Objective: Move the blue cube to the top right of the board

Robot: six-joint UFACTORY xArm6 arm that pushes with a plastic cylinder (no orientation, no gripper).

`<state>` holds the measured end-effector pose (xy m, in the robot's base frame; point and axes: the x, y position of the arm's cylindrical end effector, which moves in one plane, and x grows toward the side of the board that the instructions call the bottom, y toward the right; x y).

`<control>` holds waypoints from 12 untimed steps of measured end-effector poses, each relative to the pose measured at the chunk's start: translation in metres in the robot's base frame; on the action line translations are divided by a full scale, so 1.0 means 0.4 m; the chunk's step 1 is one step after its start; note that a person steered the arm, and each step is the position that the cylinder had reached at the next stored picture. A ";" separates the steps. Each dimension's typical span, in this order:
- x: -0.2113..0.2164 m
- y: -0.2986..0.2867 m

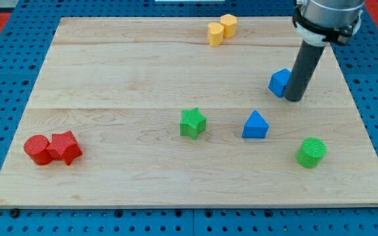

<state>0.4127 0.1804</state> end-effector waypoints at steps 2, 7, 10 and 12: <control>-0.126 -0.013; -0.169 -0.099; -0.257 0.014; -0.329 0.025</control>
